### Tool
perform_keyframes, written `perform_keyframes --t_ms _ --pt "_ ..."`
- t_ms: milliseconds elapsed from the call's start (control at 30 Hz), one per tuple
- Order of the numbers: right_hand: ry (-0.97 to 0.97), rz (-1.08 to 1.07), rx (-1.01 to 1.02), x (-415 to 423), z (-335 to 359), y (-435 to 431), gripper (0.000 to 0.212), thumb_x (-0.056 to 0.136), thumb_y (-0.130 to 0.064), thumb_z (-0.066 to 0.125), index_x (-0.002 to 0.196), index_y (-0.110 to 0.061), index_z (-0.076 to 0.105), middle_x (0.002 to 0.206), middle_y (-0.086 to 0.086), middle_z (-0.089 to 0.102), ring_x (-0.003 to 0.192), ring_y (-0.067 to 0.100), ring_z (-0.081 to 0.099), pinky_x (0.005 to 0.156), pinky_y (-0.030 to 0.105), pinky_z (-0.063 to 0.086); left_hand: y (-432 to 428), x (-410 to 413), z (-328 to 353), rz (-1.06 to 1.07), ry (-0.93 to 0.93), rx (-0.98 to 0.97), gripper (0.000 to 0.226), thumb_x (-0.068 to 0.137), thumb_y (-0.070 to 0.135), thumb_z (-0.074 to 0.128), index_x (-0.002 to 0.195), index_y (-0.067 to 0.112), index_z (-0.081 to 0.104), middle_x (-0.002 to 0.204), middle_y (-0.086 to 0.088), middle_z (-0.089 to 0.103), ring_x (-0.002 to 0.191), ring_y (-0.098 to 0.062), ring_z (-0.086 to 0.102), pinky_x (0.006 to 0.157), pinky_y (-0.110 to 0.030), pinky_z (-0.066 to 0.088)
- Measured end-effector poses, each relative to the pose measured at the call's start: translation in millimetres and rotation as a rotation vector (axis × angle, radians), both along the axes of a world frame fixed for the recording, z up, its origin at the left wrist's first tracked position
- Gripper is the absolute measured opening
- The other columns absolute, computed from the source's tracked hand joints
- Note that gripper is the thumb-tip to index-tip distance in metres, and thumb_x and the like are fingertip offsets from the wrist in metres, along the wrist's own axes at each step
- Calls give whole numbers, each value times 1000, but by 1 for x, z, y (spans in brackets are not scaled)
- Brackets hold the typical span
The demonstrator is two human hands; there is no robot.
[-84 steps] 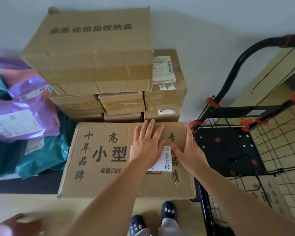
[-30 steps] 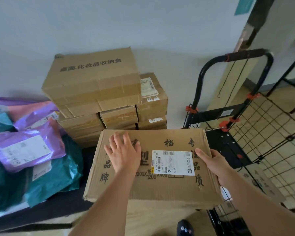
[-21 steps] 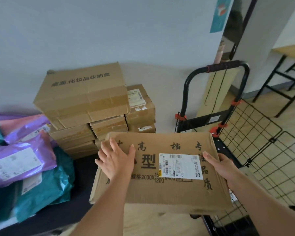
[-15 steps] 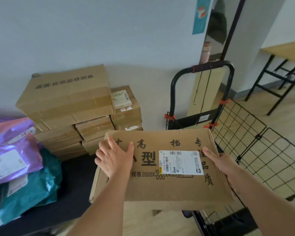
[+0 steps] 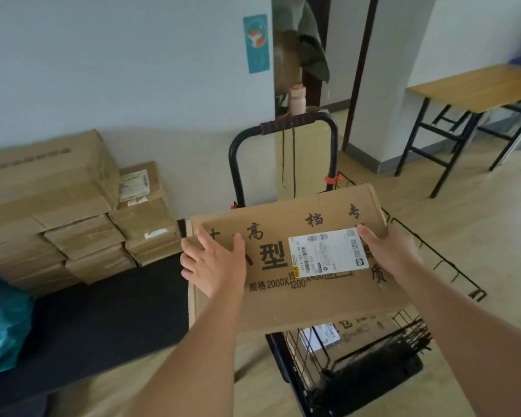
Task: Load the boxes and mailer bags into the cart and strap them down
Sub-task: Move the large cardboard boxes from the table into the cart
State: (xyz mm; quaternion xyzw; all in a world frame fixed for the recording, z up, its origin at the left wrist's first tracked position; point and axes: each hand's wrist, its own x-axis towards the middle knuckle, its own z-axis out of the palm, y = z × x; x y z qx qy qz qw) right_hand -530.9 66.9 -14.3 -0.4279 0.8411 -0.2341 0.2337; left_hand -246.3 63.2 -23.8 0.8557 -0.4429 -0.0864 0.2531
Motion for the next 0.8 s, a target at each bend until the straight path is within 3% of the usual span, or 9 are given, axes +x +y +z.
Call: perform_keyframes --t_ms 33,100,367,500,800 --pt "22 -22 9 -13 1 1 76 87 -70 46 137 -14 45 129 16 52 120 36 50 92 50 49 -1 -14 1 -8 16 -12 81 86 64 49 148 23 18 155 -16 19 136 -39 25 110 -52 25" --pt "43 -65 6 -38 1 4 77 87 -69 46 141 -13 41 138 18 44 127 38 44 102 53 43 -2 -41 2 -31 41 -31 79 86 61 51 148 22 19 154 -15 19 136 -38 25 111 -52 25" --pt "-16 -203 -106 -99 -8 8 84 86 -61 57 145 -9 31 135 16 46 125 35 45 102 51 42 -23 -119 12 -195 70 -87 77 90 53 53 150 21 17 156 -15 15 138 -38 22 112 -49 23" --pt "-40 -226 -78 -120 -15 -2 90 86 -63 55 150 -9 23 137 17 44 126 36 45 103 55 43 -46 -147 10 -253 64 -84 77 90 54 52 150 22 15 157 -15 13 139 -38 21 113 -52 24" --pt "-73 -272 37 -156 -37 -52 90 85 -58 62 149 -8 23 139 19 41 127 39 44 101 53 44 -113 -183 -21 -342 137 34 86 84 51 61 150 25 13 158 -12 11 142 -36 16 116 -53 20"
